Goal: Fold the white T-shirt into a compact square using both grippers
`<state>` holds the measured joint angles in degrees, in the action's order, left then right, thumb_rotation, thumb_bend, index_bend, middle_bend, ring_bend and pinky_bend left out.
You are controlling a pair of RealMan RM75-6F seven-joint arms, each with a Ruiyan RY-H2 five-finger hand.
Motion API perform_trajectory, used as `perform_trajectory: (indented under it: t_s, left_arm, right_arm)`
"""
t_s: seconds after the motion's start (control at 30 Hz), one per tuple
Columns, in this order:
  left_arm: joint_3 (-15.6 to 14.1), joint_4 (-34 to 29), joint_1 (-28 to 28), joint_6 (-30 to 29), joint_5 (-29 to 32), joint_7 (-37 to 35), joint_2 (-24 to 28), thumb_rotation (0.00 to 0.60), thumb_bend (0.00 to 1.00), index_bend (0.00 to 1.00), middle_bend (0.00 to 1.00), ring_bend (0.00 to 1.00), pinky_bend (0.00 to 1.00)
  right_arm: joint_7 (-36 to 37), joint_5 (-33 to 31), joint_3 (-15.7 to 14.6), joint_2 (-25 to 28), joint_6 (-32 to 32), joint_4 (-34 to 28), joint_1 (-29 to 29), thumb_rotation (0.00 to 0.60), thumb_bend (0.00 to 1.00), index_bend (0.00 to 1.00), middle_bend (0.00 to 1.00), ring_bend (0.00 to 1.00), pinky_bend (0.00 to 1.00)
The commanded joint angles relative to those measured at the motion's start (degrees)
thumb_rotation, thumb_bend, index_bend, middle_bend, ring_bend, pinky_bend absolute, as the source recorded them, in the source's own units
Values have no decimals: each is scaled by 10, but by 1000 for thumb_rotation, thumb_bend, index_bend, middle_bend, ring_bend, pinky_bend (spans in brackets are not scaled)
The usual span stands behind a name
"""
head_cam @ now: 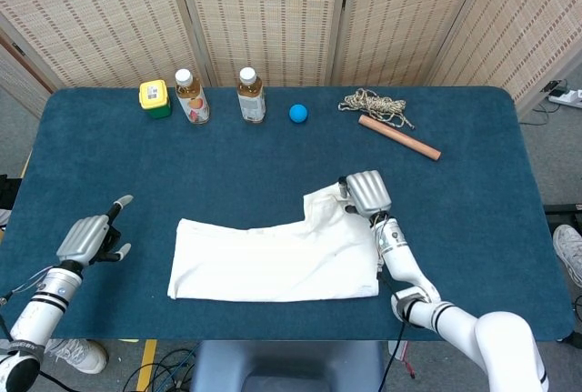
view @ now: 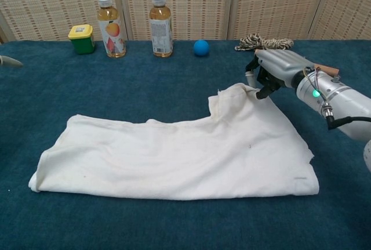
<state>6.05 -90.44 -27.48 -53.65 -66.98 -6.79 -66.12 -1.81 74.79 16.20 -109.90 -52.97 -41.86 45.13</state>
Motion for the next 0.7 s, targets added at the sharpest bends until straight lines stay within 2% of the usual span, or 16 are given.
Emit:
perform_trajectory:
  t_s: [0.03,0.5,0.7]
  left_arm:
    - [0,0,1,0,0,-1,0,600,381,61,949,850,1000]
    - [2,-1,3,1,4,2,5,600,381,61,949,850,1000]
    - [2,-2,4,2,5,4,5,600,381,61,949,850,1000]
  right_arm:
    - [4,-7,3,-8,8,16,7,600,480,648,979,986,1000]
    - [22,-18,4,-37,30,75,27,600,480,637,978,986,1000]
    - [23,-28,10,-46,45,102,38,600,480,511,967,984,1000]
